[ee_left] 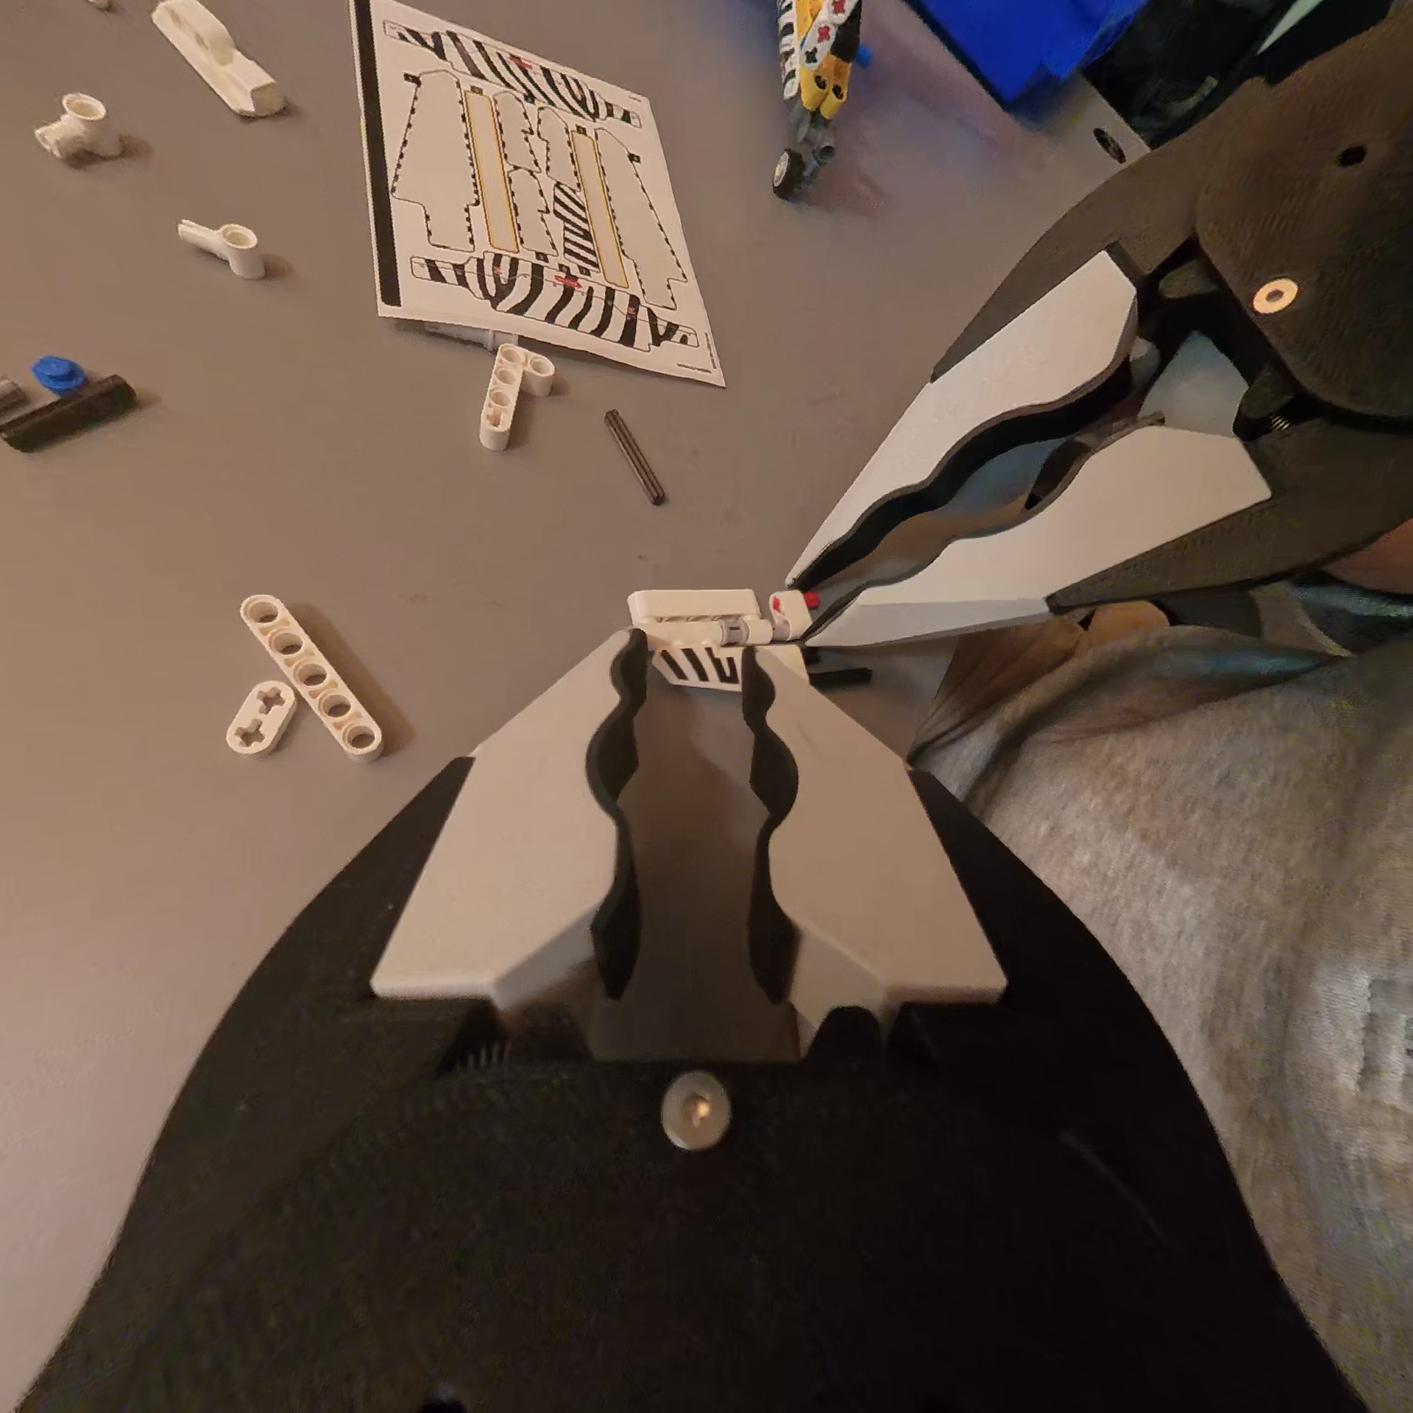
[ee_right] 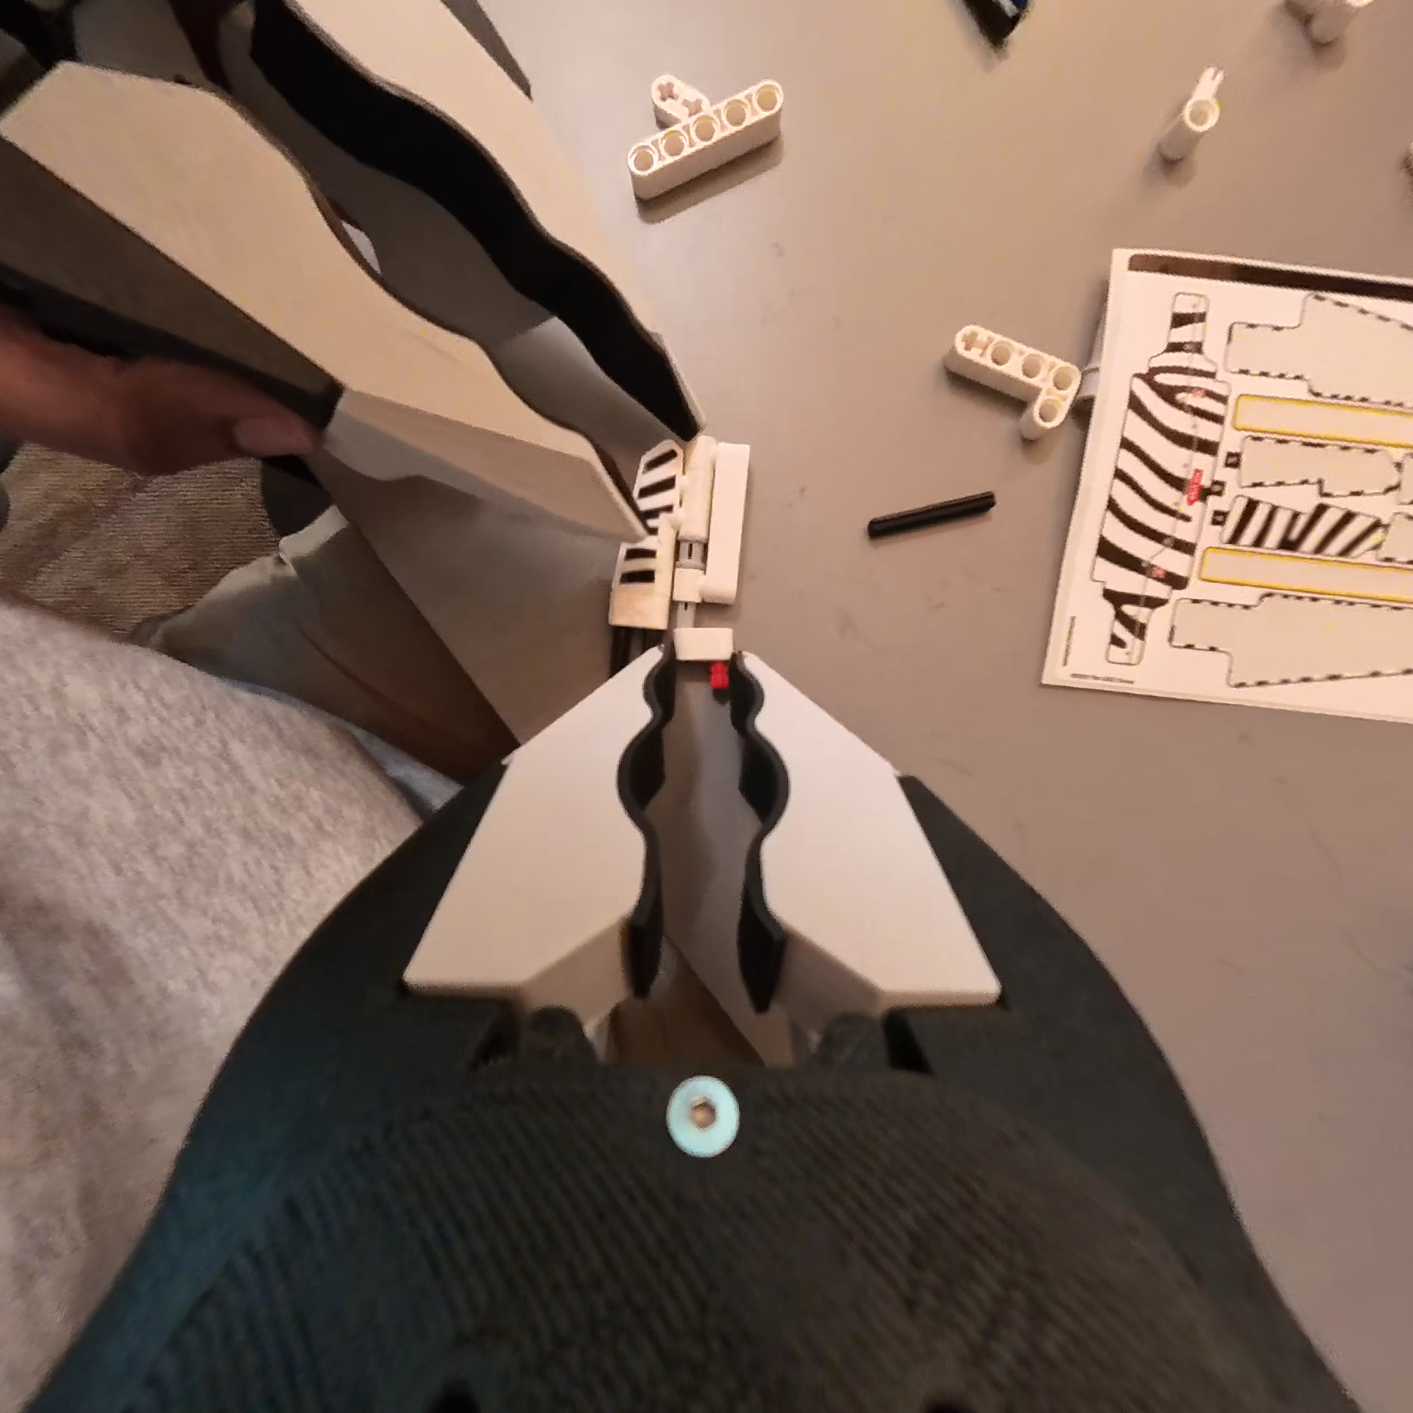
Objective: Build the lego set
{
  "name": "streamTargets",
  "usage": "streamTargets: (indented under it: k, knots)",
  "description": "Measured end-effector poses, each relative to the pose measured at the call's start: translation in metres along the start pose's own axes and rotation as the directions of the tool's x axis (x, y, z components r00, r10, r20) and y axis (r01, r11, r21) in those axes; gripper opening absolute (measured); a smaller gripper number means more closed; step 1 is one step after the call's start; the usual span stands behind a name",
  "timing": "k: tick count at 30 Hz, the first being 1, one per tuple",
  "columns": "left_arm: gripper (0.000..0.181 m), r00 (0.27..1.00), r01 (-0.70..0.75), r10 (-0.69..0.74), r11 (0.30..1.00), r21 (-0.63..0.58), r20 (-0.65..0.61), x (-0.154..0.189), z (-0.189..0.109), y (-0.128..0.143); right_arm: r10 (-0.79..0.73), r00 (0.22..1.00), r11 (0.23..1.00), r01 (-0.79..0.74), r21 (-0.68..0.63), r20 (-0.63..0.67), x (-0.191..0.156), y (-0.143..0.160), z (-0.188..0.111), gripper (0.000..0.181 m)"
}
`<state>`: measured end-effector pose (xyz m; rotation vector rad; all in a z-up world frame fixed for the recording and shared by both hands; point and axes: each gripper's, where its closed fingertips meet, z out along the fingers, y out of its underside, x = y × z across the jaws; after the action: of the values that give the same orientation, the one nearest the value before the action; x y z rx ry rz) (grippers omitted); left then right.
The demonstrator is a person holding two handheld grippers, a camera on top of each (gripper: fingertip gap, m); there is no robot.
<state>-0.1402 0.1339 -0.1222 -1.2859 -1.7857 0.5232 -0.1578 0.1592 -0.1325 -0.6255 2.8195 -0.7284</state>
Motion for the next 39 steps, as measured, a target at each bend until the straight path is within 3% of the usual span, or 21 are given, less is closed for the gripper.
streamTargets:
  k: [12,22,35,39]
  knots:
    - [0.019,0.999,0.035,-0.035,0.999,0.004,-0.038,0.002,-0.001,0.0,0.028,1.0,0.999,-0.028,-0.017,0.004,-0.001,0.003,-0.002,0.013]
    - [0.016,0.999,0.033,-0.033,0.999,0.001,-0.035,0.002,-0.001,0.001,0.109,0.991,0.994,-0.107,-0.028,0.079,-0.002,0.005,-0.003,0.013]
    - [0.012,0.998,0.042,-0.042,0.999,-0.004,-0.048,0.003,-0.001,0.002,0.032,0.985,0.999,-0.031,-0.008,0.17,-0.01,0.005,-0.007,0.021]
    - [0.012,0.998,0.043,-0.043,0.999,-0.003,-0.048,0.003,-0.001,0.002,0.009,0.983,1.0,-0.01,0.005,0.181,-0.008,0.006,-0.008,0.016]
